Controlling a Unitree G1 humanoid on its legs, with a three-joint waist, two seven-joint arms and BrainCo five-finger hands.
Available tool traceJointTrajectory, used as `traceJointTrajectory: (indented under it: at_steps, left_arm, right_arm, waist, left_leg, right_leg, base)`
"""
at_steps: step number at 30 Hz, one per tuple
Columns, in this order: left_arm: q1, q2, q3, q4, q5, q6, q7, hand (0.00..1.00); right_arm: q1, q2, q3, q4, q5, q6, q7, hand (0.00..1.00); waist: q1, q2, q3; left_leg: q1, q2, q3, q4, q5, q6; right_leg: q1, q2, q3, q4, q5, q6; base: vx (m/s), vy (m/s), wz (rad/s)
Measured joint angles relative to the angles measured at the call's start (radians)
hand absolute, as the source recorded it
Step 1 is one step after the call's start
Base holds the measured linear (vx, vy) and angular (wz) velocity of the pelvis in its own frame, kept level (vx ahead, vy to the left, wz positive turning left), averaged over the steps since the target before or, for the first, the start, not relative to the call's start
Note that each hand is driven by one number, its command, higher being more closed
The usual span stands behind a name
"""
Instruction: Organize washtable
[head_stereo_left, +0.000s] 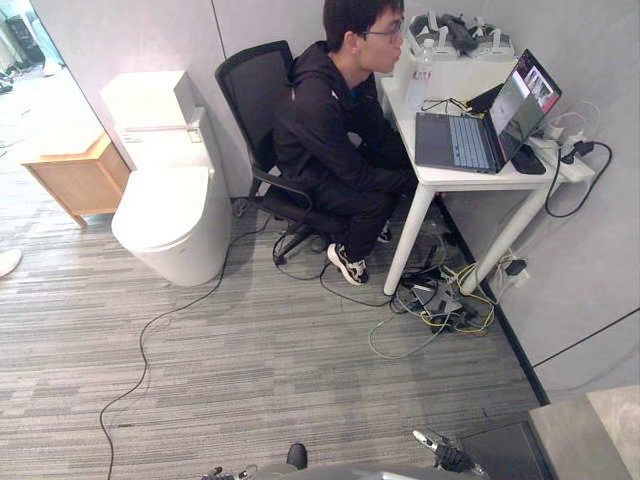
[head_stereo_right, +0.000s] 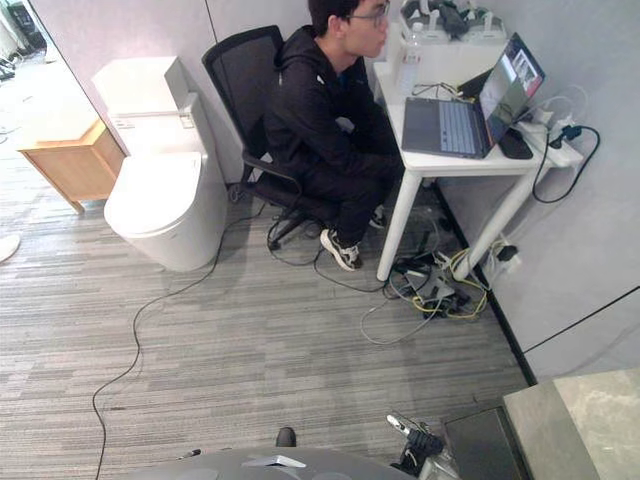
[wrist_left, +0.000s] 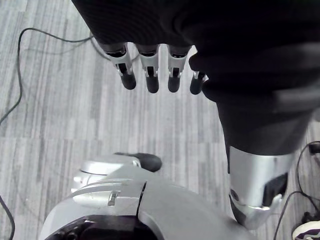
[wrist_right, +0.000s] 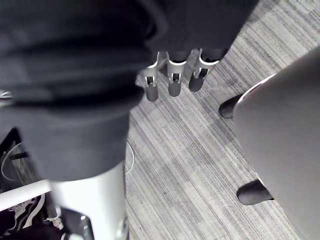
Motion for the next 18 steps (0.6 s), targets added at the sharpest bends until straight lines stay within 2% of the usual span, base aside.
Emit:
traceJointTrajectory:
  at_steps: [4,5,6,7,8,9,10,11,12,13,14,15,16,17,18]
  left_arm:
    - [-0.004,-0.003,0.010,0.001,0.000,0.001,0.001,0.00]
    - [-0.004,-0.004,0.018,0.000,-0.001,0.001,0.001,0.00]
    - [0.006,-0.009,0.042,-0.002,-0.002,0.000,0.000,0.00]
    - [0.009,-0.015,0.064,-0.007,-0.003,0.000,-0.001,0.00]
    - [0.019,-0.030,0.106,-0.022,-0.003,0.001,-0.001,0.00]
    - [0.017,-0.034,0.123,-0.025,-0.005,0.001,-0.001,0.00]
    - [0.012,-0.036,0.150,-0.047,-0.008,0.000,-0.001,0.00]
    - [0.012,-0.051,0.173,-0.073,-0.012,-0.002,-0.001,0.00]
    - [0.013,-0.063,0.184,-0.082,-0.019,-0.001,-0.001,0.00]
    - [0.014,-0.079,0.202,-0.083,-0.029,0.000,-0.001,0.00]
    - [0.018,-0.095,0.206,-0.084,-0.028,0.002,-0.002,0.00]
    - [0.023,-0.109,0.208,-0.085,-0.028,0.002,-0.002,0.00]
    - [0.024,-0.116,0.208,-0.085,-0.028,0.002,-0.002,0.00]
    - [0.023,-0.130,0.204,-0.086,-0.028,0.002,-0.001,0.00]
    - [0.020,-0.123,0.204,-0.085,-0.028,0.002,-0.002,0.00]
  right_arm:
    - [-0.002,0.000,0.000,0.000,0.021,-0.001,0.000,0.00]
    - [-0.001,0.003,-0.001,0.000,0.039,-0.002,0.000,0.00]
    - [-0.004,0.004,-0.001,0.000,0.041,-0.003,0.000,0.00]
    - [-0.004,0.002,-0.001,-0.002,0.042,-0.003,0.000,0.00]
    - [-0.003,0.003,-0.002,-0.011,0.046,-0.004,0.001,0.00]
    - [-0.008,0.006,-0.005,-0.012,0.054,-0.005,0.002,0.00]
    - [-0.006,0.009,-0.022,-0.008,0.079,-0.002,0.000,0.00]
    - [-0.001,0.007,-0.021,-0.009,0.078,-0.003,-0.002,0.00]
    - [-0.001,0.004,-0.018,-0.010,0.078,-0.003,-0.002,0.00]
    - [-0.002,-0.011,0.001,-0.013,0.078,-0.004,-0.003,0.00]
    - [-0.003,-0.027,0.028,-0.024,0.079,-0.003,-0.002,0.00]
    - [-0.002,-0.036,0.052,-0.043,0.078,-0.003,-0.003,0.00]
    - [-0.002,-0.039,0.062,-0.054,0.078,-0.004,-0.002,0.00]
    - [-0.008,-0.042,0.087,-0.062,0.078,-0.006,0.000,0.00]
    - [-0.015,-0.037,0.094,-0.063,0.078,-0.004,-0.001,0.00]
  waist:
    - [-0.002,0.002,0.003]
    - [-0.001,0.004,0.005]
    - [0.004,0.007,0.010]
    - [0.004,0.012,0.010]
    - [0.006,0.033,0.012]
    - [0.006,0.033,0.015]
    - [0.008,0.026,0.016]
    - [0.022,0.031,0.016]
    - [0.027,0.033,0.016]
    - [0.034,0.042,0.016]
    - [0.038,0.067,0.005]
    - [0.042,0.086,0.004]
    - [0.046,0.094,0.003]
    - [0.059,0.104,-0.002]
    - [0.060,0.105,-0.001]
  left_leg:
    - [0.021,0.021,0.067,0.006,-0.009,-0.004]
    - [0.016,0.031,0.095,0.051,-0.042,-0.011]
    - [-0.012,0.060,0.138,0.170,-0.115,-0.022]
    - [-0.030,0.084,0.159,0.238,-0.156,-0.030]
    - [-0.063,0.140,0.188,0.373,-0.225,-0.044]
    - [-0.085,0.162,0.185,0.446,-0.241,-0.041]
    - [-0.156,0.188,0.155,0.605,-0.230,-0.018]
    - [-0.204,0.198,0.097,0.721,-0.210,0.007]
    - [-0.224,0.198,0.063,0.771,-0.207,0.006]
    - [-0.240,0.174,-0.014,0.805,-0.250,-0.030]
    - [-0.235,0.125,-0.093,0.777,-0.296,-0.056]
    - [-0.228,0.086,-0.149,0.727,-0.326,-0.068]
    - [-0.220,0.058,-0.188,0.684,-0.333,-0.066]
    - [-0.183,0.012,-0.256,0.558,-0.351,-0.028]
    - [-0.169,0.012,-0.224,0.547,-0.359,-0.025]
  right_leg:
    - [-0.010,0.014,0.057,0.016,0.004,-0.006]
    - [-0.013,0.020,0.082,0.029,0.001,-0.013]
    - [-0.023,0.038,0.129,0.059,-0.007,-0.025]
    - [-0.031,0.053,0.154,0.076,-0.016,-0.037]
    - [-0.045,0.095,0.205,0.108,-0.033,-0.064]
    - [-0.051,0.111,0.232,0.121,-0.040,-0.070]
    - [-0.080,0.136,0.278,0.168,-0.050,-0.085]
    - [-0.105,0.161,0.328,0.203,-0.052,-0.094]
    - [-0.114,0.176,0.358,0.217,-0.053,-0.097]
    - [-0.130,0.202,0.419,0.243,-0.055,-0.100]
    - [-0.153,0.222,0.480,0.261,-0.058,-0.101]
    - [-0.163,0.236,0.524,0.266,-0.058,-0.101]
    - [-0.171,0.242,0.552,0.274,-0.059,-0.097]
    - [-0.207,0.262,0.614,0.311,-0.072,-0.073]
    - [-0.209,0.262,0.639,0.327,-0.083,-0.064]
  base:
    - [0.00,-0.010,-0.39]
    - [-0.01,-0.070,-0.95]
    - [-0.04,-0.096,-1.00]
    - [-0.08,-0.140,-1.35]
    - [-0.08,-0.119,-1.11]
    - [-0.11,-0.176,-1.31]
    - [-0.12,-0.170,-1.26]
    - [-0.10,-0.159,-1.35]
    - [-0.05,-0.062,-1.51]
    - [0.00,0.027,-1.61]
    - [0.05,0.088,-1.77]
    - [0.09,0.123,-1.43]
    - [0.09,0.226,-1.50]
    - [0.10,0.241,-1.25]
    - [0.08,0.249,-1.38]
